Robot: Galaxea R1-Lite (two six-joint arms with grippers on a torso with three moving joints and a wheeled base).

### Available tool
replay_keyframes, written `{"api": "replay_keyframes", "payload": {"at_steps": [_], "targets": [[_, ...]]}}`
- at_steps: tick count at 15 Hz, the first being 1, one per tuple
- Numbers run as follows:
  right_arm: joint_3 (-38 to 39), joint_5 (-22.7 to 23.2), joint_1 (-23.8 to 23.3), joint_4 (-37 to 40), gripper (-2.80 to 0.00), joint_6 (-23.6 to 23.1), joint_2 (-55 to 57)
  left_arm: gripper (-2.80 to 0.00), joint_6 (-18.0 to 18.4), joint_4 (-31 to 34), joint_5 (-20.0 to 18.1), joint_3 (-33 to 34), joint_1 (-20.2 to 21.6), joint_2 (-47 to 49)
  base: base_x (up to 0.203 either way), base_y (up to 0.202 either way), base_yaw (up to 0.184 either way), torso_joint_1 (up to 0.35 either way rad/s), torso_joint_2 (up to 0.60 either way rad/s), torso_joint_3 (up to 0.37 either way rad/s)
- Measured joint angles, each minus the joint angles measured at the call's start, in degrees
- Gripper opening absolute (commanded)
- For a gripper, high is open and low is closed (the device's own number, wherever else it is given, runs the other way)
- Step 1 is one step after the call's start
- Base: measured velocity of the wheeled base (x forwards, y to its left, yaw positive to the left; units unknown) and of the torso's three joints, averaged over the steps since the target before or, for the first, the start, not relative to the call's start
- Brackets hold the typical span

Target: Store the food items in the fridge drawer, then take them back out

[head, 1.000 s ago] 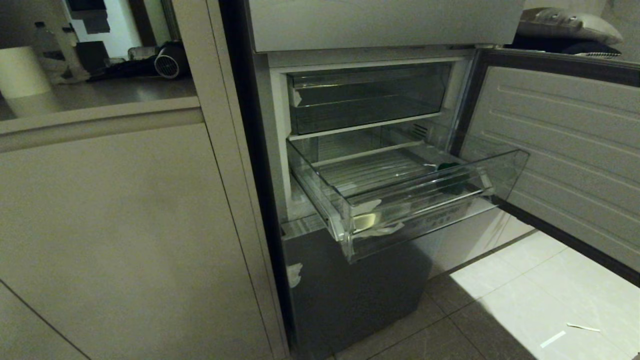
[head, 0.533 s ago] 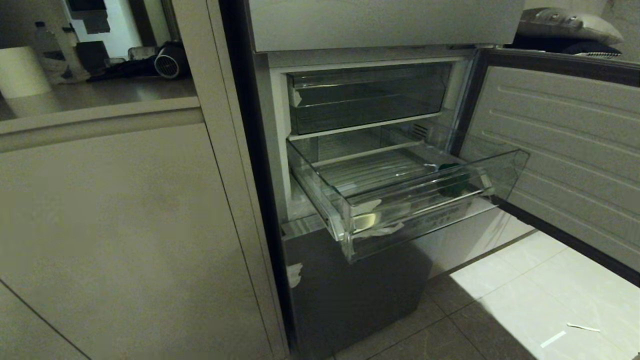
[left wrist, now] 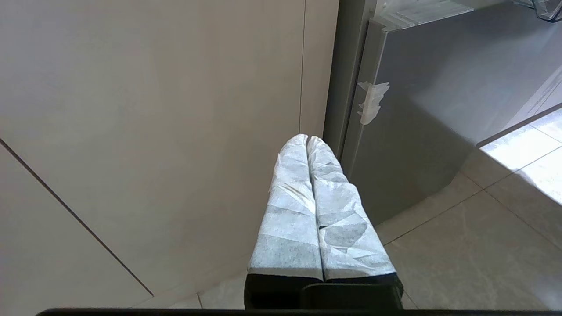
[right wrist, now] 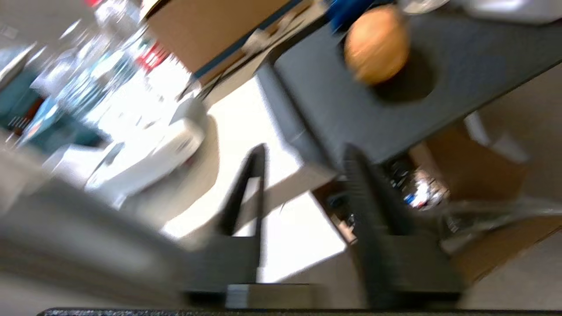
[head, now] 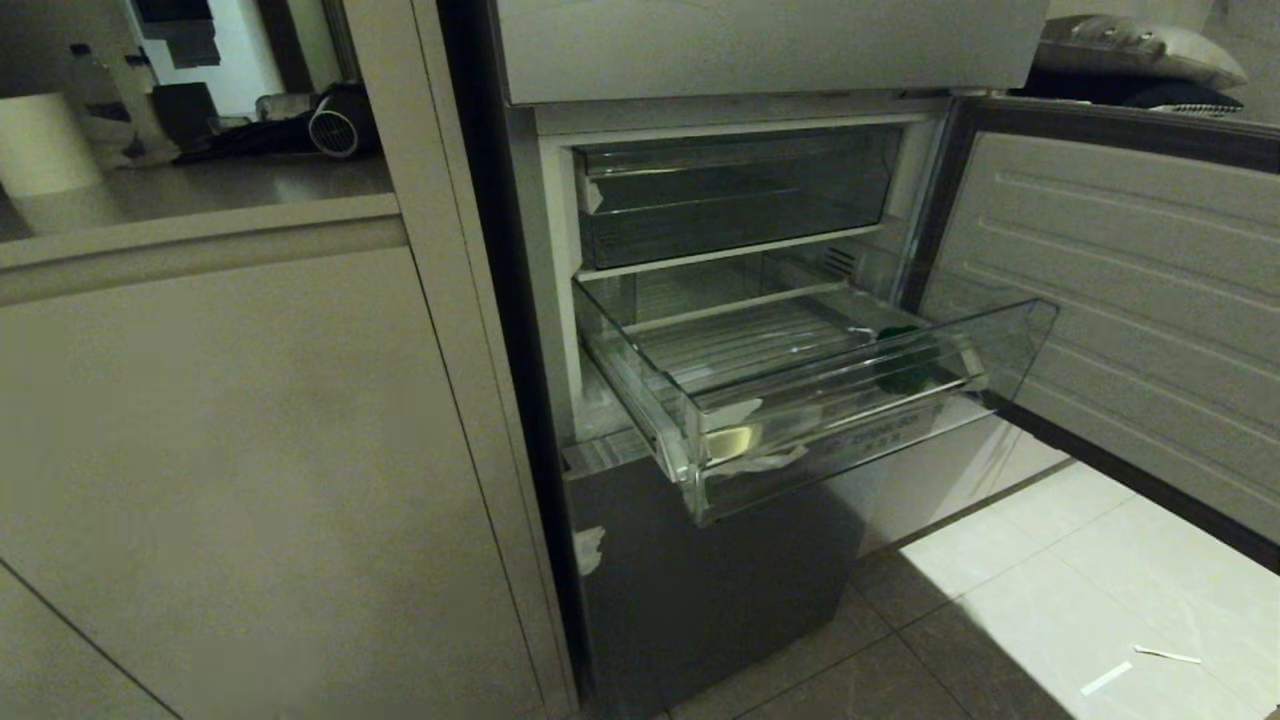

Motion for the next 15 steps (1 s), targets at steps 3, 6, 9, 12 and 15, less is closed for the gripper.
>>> {"api": "replay_keyframes", "payload": {"at_steps": [3, 6, 9, 12, 15], "targets": [[-2.09, -0.02, -1.85, -1.54, 0.00, -0.30, 5.27, -2.80, 0.00, 0.02, 0.02, 0.00, 0.00, 0.00, 0.000, 0.000, 0.000, 0.000, 0.00, 0.000], [-5.70, -0.10, -2.22, -1.55, 0.00, -5.04, 10.76, -2.80, 0.00, 0.02, 0.02, 0.00, 0.00, 0.00, 0.000, 0.000, 0.000, 0.000, 0.00, 0.000], [-8.44, -0.76, -2.29, -1.41, 0.00, -16.35, 15.71, -2.80, 0.00, 0.02, 0.00, 0.00, 0.00, 0.00, 0.000, 0.000, 0.000, 0.000, 0.00, 0.000], [-12.42, -3.67, -2.29, -1.51, 0.00, -22.53, 20.87, -2.80, -0.02, 0.02, 0.02, 0.00, 0.00, 0.00, 0.000, 0.000, 0.000, 0.000, 0.00, 0.000], [-18.23, -5.17, -2.27, -1.68, 0.00, -23.76, 26.25, -2.80, 0.00, 0.00, 0.01, 0.00, 0.00, 0.00, 0.000, 0.000, 0.000, 0.000, 0.00, 0.000]]}}
